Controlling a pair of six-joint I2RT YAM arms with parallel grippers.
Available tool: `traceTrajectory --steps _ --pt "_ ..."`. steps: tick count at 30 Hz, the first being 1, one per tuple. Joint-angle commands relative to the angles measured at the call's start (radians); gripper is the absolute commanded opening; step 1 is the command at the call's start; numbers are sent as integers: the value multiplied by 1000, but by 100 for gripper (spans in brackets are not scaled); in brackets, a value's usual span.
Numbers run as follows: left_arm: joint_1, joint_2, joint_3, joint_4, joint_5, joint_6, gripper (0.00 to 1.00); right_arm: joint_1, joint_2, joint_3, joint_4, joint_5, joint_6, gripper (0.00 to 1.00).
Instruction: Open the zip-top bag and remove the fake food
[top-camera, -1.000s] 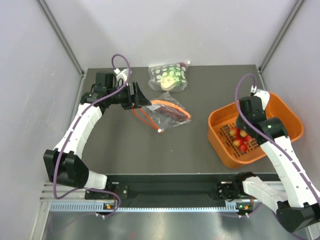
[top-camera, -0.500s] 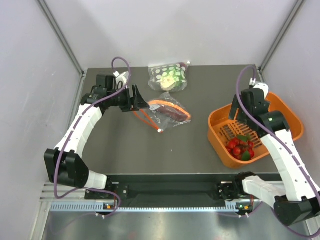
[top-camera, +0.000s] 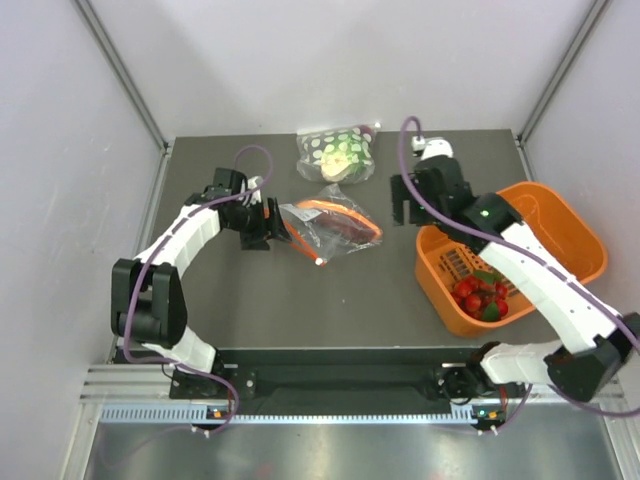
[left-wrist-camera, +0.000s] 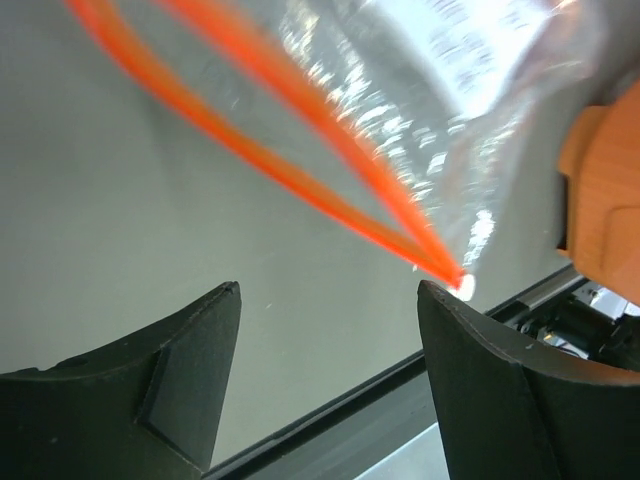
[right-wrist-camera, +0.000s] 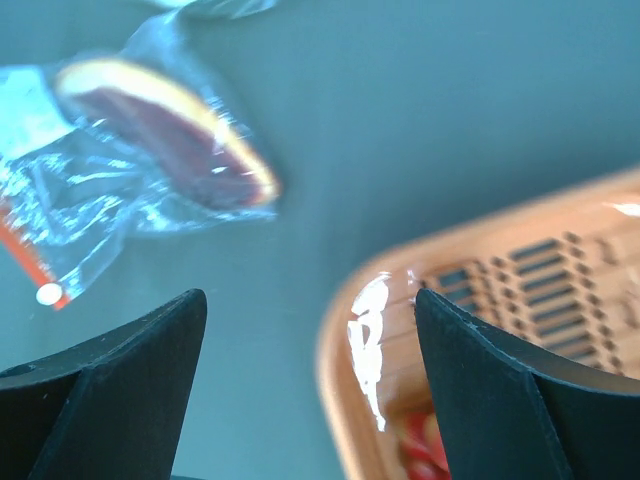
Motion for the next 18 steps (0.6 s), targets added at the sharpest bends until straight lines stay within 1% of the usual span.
traceTrajectory --steps 1,4,7,8,11,15,18 --pt "8 -20 -51 28 -45 -37 75 74 51 54 118 -30 6 85" --pt "18 -29 -102 74 -49 -69 74 98 100 81 164 -57 14 85" --pt "22 -34 -157 159 -30 -119 73 134 146 111 193 -87 -4 85" --pt "24 -29 -184 212 -20 -150 73 140 171 118 210 -97 -18 85" --pt "24 -16 -217 292 12 -202 74 158 229 158 225 -131 -32 85" --pt "28 24 -224 389 55 -248 76 187 299 207 245 -174 -40 85" --pt "35 41 -232 430 82 -276 75 209 346 241 253 -186 -47 85"
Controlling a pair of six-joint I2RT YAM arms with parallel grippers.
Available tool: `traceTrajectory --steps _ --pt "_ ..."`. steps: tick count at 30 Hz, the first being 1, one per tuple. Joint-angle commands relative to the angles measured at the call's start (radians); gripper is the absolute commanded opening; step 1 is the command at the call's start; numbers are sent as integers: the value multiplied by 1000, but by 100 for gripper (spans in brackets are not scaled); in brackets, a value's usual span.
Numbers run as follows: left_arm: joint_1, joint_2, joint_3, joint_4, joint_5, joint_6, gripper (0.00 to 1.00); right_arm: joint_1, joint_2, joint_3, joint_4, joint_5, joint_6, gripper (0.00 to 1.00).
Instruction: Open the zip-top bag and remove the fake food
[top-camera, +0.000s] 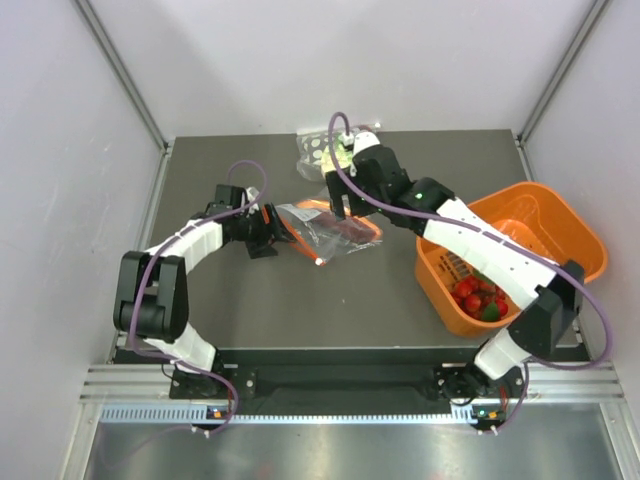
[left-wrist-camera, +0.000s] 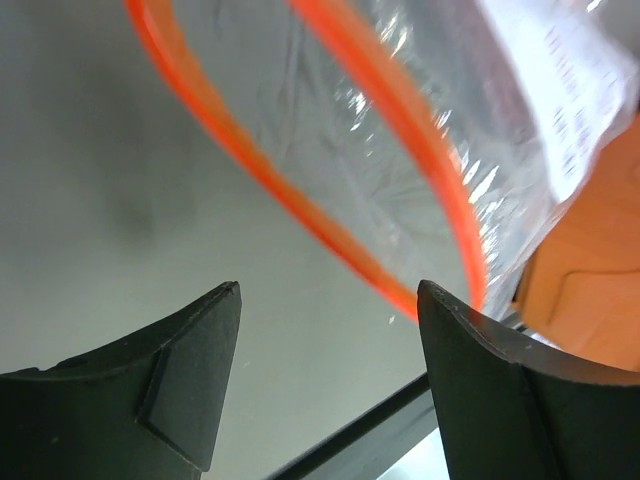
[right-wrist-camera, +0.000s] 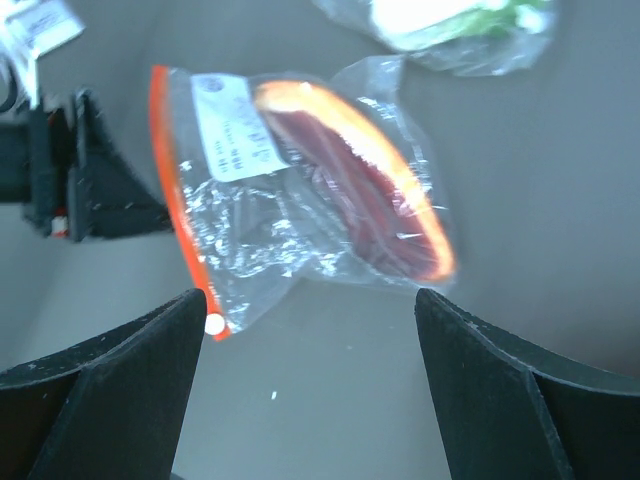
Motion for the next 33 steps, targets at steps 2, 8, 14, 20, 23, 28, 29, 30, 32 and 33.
traceTrajectory --steps 2,8,14,20,23,28,29,30,32,33 --pt "22 10 -23 159 58 -74 75 40 59 85 42 -45 -22 85" --pt "51 43 -51 203 62 -100 73 56 90 97 63 -69 -21 85" --pt "51 103 -34 271 90 -114 42 63 148 145 63 -98 -39 85" --pt "51 128 9 292 131 -108 0 68 200 174 57 -133 -45 85" --pt "51 90 10 299 128 -102 0 74 212 174 54 -150 -54 85" --pt "51 -39 21 260 107 -83 0 88 223 180 60 -172 -76 85" --pt "51 -74 23 257 108 -82 0 88 226 189 57 -178 -79 85" --pt "51 -90 29 253 108 -85 0 91 235 195 54 -183 -82 85" --pt "51 -120 39 234 102 -82 0 93 246 217 48 -184 -86 85" --pt "51 -143 53 227 102 -79 0 94 254 223 43 -183 -88 85"
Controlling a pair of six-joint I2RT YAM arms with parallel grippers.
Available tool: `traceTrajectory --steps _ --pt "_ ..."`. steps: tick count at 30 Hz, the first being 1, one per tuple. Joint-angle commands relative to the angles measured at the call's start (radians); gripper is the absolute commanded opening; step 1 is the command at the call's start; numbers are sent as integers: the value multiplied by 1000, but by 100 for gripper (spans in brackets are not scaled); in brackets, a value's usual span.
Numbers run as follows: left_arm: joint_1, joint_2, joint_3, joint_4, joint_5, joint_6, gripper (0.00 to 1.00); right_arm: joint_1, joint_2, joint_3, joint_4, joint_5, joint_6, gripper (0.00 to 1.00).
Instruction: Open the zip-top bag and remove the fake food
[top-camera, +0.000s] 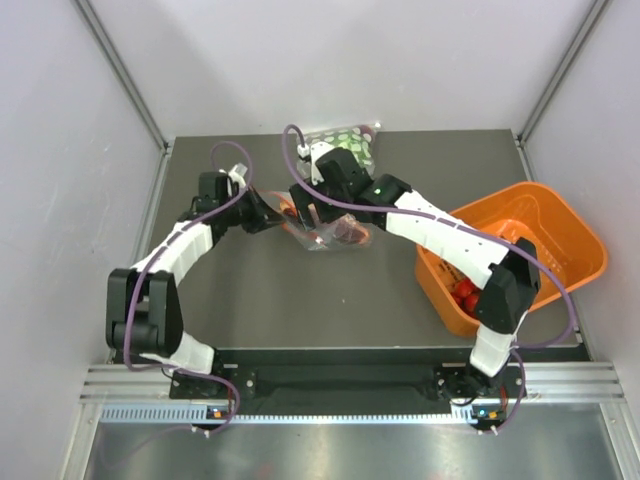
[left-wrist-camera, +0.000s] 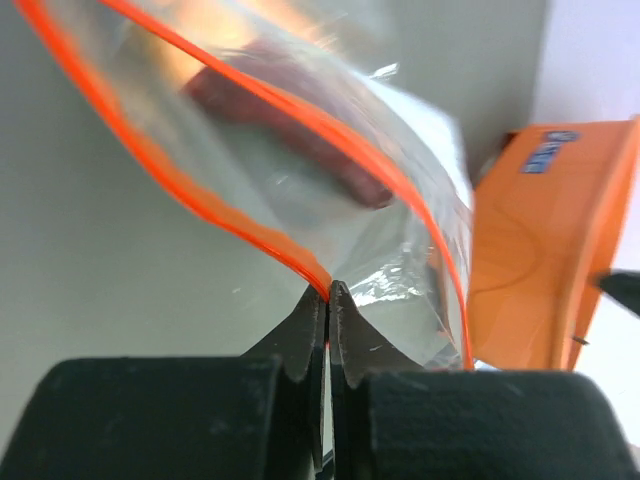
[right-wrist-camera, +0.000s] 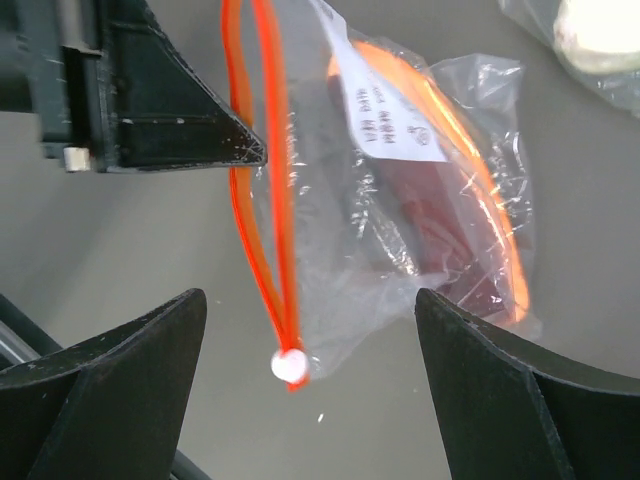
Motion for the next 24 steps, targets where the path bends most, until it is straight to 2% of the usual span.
traceTrajectory --steps 1,7,14,20,21,24 --pt "3 -86 64 4 7 23 0 20 18 80 23 -17 -21 85" --pt "3 -114 125 -50 64 49 0 22 7 120 44 -15 -15 84" --pt "3 -145 205 -137 119 133 0 22 -10 205 58 -98 -32 80" --pt "3 -186 265 -144 159 153 0 20 -5 195 106 -246 -42 68" --pt "3 -188 274 -156 171 167 0 19 -10 183 118 -260 -39 64" --pt "3 -201 300 -177 185 204 0 16 -29 126 164 -264 -22 61"
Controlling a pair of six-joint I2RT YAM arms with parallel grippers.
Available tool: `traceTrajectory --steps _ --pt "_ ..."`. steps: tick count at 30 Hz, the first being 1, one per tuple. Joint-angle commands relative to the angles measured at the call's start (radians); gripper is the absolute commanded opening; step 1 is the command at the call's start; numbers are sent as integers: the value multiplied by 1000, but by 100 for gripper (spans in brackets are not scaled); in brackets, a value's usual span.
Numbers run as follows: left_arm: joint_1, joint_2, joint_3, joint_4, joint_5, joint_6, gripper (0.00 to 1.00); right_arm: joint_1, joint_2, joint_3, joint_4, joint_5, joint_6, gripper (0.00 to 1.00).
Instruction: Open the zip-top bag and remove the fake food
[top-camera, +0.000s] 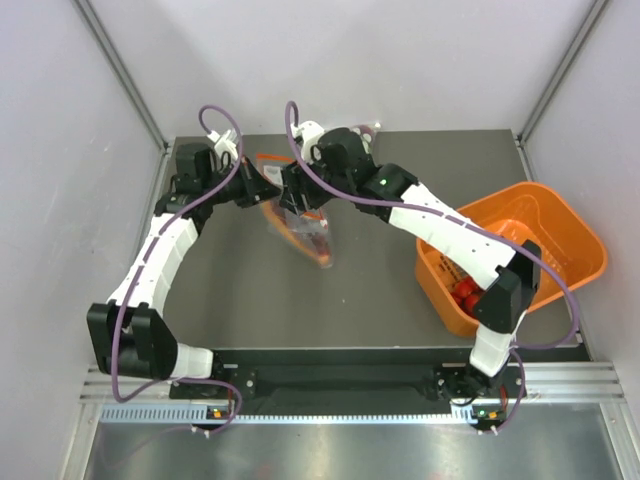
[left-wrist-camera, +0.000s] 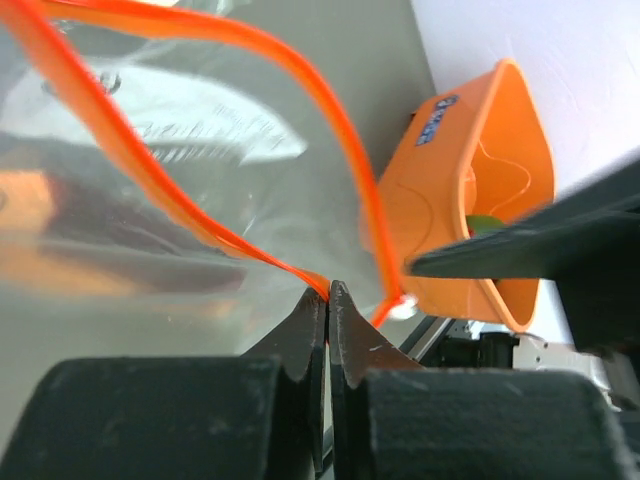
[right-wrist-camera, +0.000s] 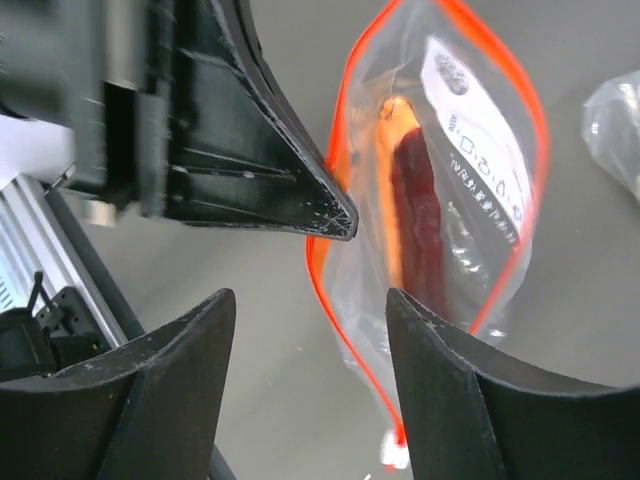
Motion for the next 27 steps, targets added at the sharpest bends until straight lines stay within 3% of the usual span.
traceTrajectory --steps 1,6,16,23,27 --pt "3 -57 66 -19 61 74 0 9 -46 -39 101 -61 5 61" --pt "3 -77 68 -62 78 126 0 -12 -60 -85 139 -53 42 61" --pt "3 -106 25 -118 89 180 0 -69 -129 -333 348 -160 168 60" --pt "3 -97 -12 -89 109 165 0 -84 -100 -353 351 -264 142 59" --pt "2 -57 -35 -69 100 147 0 -81 -63 -349 383 -337 157 47"
